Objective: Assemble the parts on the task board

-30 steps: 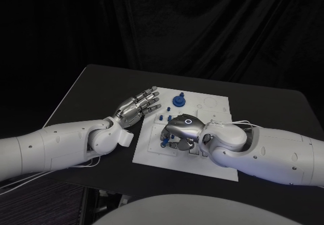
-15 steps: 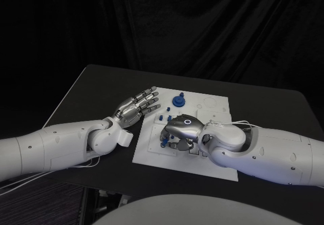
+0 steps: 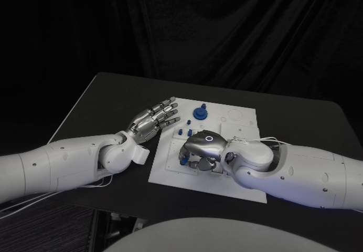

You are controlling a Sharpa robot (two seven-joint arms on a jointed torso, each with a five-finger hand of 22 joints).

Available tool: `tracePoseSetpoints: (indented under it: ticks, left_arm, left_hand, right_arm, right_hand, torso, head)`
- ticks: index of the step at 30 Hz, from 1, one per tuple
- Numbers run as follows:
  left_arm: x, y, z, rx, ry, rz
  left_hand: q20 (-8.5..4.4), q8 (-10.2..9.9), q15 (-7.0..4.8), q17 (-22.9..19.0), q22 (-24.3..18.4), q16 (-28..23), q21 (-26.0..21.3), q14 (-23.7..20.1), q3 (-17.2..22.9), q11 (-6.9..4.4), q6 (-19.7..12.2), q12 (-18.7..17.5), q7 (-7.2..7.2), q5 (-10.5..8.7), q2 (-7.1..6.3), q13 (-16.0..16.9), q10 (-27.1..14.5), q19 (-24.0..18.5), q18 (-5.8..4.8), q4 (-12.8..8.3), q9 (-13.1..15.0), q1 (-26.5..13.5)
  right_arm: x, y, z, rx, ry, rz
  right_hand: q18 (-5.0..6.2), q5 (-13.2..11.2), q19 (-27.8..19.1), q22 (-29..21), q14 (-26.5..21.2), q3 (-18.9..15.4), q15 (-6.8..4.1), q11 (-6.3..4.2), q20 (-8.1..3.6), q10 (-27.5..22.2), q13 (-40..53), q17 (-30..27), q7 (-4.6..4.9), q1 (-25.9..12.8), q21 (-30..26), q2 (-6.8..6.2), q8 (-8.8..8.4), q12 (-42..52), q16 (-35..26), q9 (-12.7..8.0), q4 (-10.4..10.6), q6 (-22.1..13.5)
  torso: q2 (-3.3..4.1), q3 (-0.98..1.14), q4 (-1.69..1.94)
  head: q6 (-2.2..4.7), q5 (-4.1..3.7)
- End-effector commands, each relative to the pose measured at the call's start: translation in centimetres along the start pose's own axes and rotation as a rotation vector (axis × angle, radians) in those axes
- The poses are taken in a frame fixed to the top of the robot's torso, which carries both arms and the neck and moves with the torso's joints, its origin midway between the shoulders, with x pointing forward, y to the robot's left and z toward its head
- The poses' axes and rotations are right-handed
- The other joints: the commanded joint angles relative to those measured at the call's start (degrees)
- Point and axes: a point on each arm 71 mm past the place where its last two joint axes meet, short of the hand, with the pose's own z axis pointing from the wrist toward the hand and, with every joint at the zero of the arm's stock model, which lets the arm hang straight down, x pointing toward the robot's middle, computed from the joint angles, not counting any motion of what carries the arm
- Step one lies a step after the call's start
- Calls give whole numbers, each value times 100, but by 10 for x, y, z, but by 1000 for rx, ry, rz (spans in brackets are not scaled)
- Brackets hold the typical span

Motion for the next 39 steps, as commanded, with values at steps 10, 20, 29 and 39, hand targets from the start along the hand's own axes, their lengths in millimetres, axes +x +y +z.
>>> tracePoseSetpoints:
  ticks: [10, 20, 29, 39]
  left_arm:
    - [2, -1, 0, 32, 19, -10]
    - [1, -1, 0, 36, 13, -6]
    - [-3, -5, -5, 54, -6, 6]
    - [-4, -11, -15, 74, -32, 19]
  left_hand:
    - [10, 41, 34, 6, 0, 27, 17, -12, 74, 9, 18, 22, 80, 10, 12, 8, 4, 27, -54, 12, 8, -76]
    - [10, 41, 34, 6, 0, 27, 17, -12, 74, 9, 18, 22, 80, 10, 12, 8, 4, 27, -54, 12, 8, -76]
    - [8, 46, 31, 7, -4, 33, 16, -11, 86, 13, 48, 43, 68, 12, 2, 10, 7, 26, -55, 6, 12, -79]
    - [4, 66, 12, 16, 16, 75, 25, 1, 107, 33, 120, 107, 80, 32, -42, 20, 27, 44, -45, -33, 23, -82]
  right_arm:
    - [7, -4, 1, 38, 67, -12]
    - [0, -5, -5, 3, -41, 8]
    - [-26, -13, -29, 2, -218, 150]
    - [-72, -49, -91, 132, -386, 444]
  right_hand:
    - [35, -336, -367, 664, -341, -150, 321, 419, 194, -1187, -19, -528, -176, -280, -777, -283, -716, -640, -383, 206, 107, -1579]
    - [104, -861, -484, 659, -494, -1223, 395, 549, 379, -2435, 51, -512, -553, -27, -785, -456, -810, -203, -295, -575, 989, -4157]
    - [75, -598, -426, 699, -429, -1151, 426, 523, 404, -2420, 126, -354, -179, 287, -544, -255, -540, 438, -147, -436, 1024, -2855]
    - [16, 342, -271, 792, -263, -601, 283, 349, 300, -1718, 292, -120, 150, 646, -51, 29, -209, 1291, 16, -264, 627, -1438]
  torso:
    - [1, -3, 11]
    - [2, -3, 5]
    - [-6, 3, 5]
    - [-36, 5, -15]
  head:
    - [0, -34]
    - [0, -38]
    - [0, -144]
    - [0, -312]
